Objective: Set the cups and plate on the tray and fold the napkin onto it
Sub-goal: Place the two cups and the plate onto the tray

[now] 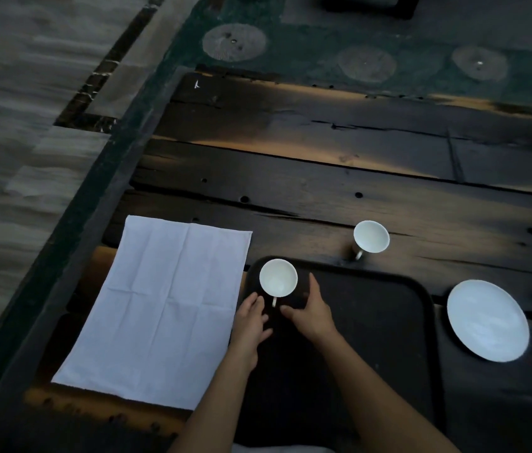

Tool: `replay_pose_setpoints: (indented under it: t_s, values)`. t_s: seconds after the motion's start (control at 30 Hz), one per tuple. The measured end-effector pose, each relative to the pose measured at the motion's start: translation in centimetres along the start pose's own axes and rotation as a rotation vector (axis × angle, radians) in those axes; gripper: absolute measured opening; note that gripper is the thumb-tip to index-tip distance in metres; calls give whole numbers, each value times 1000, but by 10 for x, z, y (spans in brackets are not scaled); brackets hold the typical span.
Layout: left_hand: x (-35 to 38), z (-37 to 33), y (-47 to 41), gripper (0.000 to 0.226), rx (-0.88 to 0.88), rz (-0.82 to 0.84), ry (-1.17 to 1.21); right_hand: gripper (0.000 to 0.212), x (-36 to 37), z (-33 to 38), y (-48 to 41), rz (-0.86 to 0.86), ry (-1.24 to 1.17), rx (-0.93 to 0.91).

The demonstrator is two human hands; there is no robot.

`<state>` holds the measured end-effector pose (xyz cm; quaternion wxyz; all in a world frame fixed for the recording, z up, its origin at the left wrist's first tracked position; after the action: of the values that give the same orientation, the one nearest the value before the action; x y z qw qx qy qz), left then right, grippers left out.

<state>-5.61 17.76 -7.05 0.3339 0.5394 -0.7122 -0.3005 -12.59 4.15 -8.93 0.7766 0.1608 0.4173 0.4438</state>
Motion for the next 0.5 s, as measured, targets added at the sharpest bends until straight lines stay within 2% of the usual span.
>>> replay_pose_setpoints:
  t_s: [0.2, 0.3, 0.5]
  values:
    - [-17, -8, 16, 43, 25, 12, -82, 111, -18, -16, 28, -80, 38, 45]
    - [-18, -13, 23, 31, 65, 36, -120, 108, -32, -25, 39, -120, 80, 44]
    - [5, -21, 40, 22, 131, 115, -141, 103, -69, -28, 39, -171, 129, 12]
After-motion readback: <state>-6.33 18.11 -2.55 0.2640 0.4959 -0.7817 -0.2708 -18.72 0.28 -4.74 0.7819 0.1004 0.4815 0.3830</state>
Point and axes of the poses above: each hand's wrist, its own y-axis away from the middle knuckle, its own x-axis out of the palm, z = x × y, the point moved 3 cm from there along -y, towards the middle knuckle, and after that the axes turned 10 degrees about y, right-handed, at the moved point
